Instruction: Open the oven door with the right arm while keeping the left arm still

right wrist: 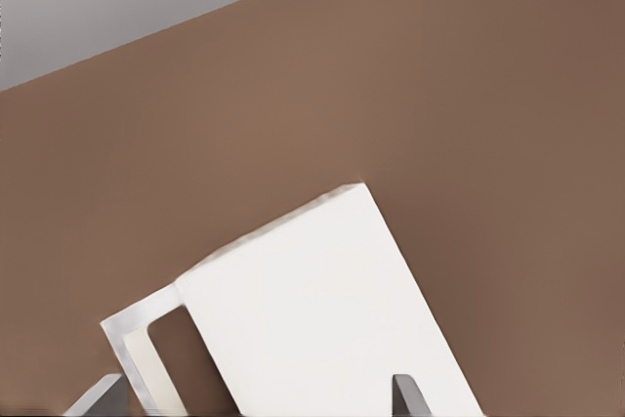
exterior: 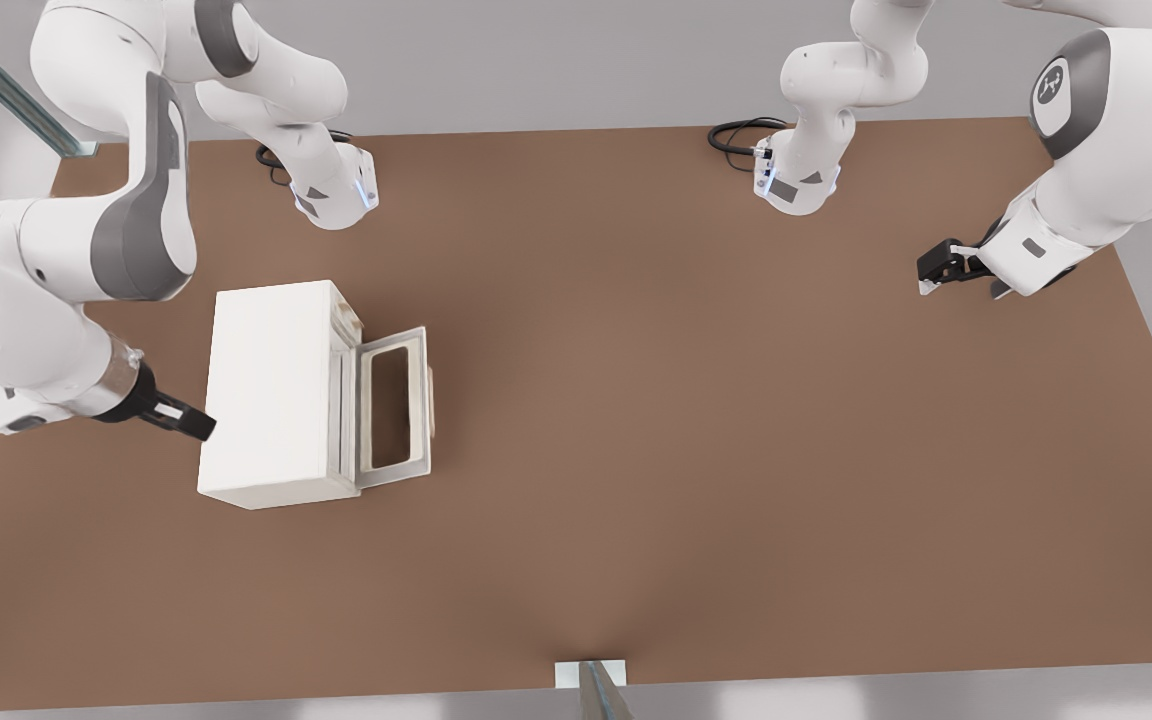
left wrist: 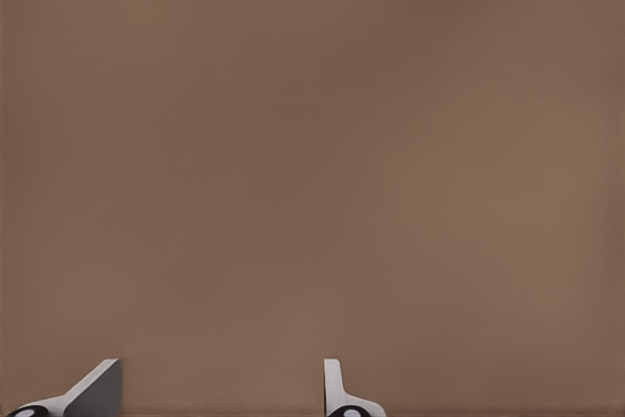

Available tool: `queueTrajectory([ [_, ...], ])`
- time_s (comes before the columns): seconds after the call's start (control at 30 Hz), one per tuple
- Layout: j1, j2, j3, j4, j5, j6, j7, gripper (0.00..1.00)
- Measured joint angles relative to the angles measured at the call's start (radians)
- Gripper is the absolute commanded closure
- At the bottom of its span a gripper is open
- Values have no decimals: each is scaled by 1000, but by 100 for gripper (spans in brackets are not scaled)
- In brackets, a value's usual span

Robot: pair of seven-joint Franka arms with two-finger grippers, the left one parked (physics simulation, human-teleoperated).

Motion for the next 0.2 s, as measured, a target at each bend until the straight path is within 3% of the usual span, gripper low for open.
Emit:
queueTrajectory([
  [0.2, 0, 16, -3, 9, -7, -16, -144, 0],
])
